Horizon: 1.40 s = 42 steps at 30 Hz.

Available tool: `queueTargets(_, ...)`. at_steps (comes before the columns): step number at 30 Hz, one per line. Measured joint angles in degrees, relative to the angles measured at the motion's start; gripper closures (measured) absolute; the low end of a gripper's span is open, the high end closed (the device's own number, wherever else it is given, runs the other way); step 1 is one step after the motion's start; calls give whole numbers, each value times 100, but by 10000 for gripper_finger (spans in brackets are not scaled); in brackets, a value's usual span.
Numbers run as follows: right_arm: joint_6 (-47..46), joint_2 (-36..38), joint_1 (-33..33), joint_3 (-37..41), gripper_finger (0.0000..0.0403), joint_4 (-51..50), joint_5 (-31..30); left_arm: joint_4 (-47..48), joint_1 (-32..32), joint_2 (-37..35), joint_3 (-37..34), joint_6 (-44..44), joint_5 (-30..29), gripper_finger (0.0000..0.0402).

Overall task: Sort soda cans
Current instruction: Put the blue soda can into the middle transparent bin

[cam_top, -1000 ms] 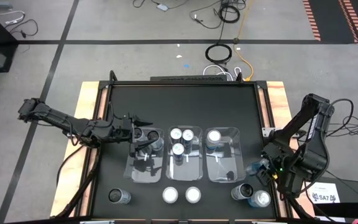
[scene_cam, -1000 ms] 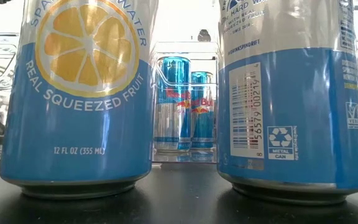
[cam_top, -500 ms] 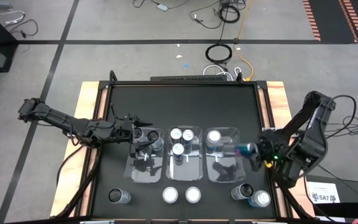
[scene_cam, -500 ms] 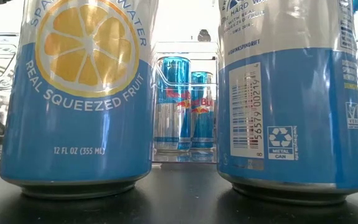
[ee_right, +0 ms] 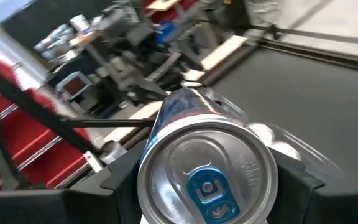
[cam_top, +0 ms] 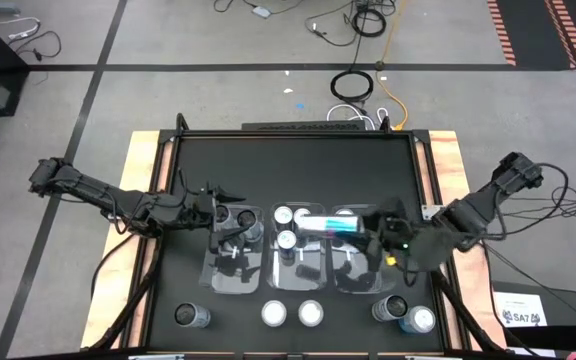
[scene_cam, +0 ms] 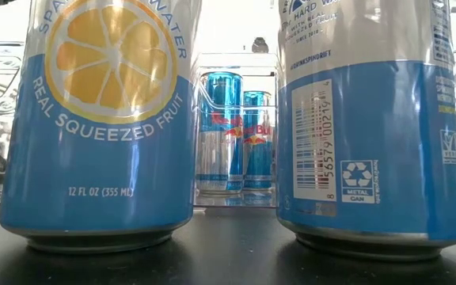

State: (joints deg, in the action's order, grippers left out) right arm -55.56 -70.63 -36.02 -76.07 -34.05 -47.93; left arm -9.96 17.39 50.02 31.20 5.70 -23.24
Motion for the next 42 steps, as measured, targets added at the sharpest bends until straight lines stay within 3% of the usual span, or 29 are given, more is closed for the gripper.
queueTargets(2, 543, -98, 292, -20, 172, 426, 390, 0, 0, 0, 0, -178, 0, 4)
queueTargets(5, 698, -361, 677, -304, 172, 131, 963, -2, 0, 0, 0, -201, 0, 4)
queueTargets(14, 244, -1971, 1417, -2820, 172, -3347, 2267, -2, 0, 0, 0, -199, 0, 4)
queueTargets(20, 10, -3117, 1643, -4143, 172, -4995, 3443, -2, 0, 0, 0, -197, 0, 4)
queueTargets(30, 164, -3953, 2040, -4336, 172, -5250, 3786, -2, -2, 0, 0, -197, 0, 4)
queueTargets(42, 563, -4622, 2375, -4334, 172, -4914, 3788, 22, -2, 0, 0, -193, 0, 4)
